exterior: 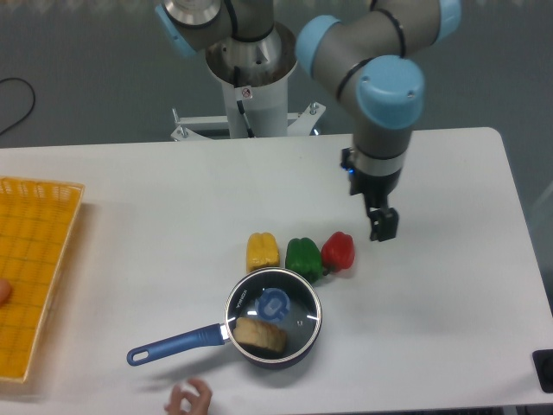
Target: Close the pot lid
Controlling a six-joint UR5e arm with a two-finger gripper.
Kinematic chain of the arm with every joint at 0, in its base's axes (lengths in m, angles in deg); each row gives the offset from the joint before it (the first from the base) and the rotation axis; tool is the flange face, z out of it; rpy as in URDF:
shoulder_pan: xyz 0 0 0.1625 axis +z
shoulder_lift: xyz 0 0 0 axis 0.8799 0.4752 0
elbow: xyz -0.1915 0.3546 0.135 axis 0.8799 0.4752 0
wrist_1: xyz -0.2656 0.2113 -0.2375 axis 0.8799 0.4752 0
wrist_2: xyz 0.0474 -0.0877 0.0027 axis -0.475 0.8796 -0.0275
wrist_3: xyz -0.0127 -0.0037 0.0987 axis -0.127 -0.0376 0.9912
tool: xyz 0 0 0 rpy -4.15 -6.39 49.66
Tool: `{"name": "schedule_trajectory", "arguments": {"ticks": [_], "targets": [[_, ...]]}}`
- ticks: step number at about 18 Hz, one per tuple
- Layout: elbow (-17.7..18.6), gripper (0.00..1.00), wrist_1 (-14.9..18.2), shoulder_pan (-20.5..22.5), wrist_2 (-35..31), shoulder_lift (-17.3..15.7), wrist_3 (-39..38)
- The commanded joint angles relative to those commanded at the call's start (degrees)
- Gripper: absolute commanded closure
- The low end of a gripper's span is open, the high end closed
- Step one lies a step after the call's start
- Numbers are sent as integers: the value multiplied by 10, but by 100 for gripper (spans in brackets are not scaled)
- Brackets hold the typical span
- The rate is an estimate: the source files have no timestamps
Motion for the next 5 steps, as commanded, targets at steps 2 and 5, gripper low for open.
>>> {"name": "schedule_trajectory", "arguments": {"ticks": [2,5], "targets": [[0,0,-2,1,1,5,0],[0,0,-4,8,1,9,2]]}}
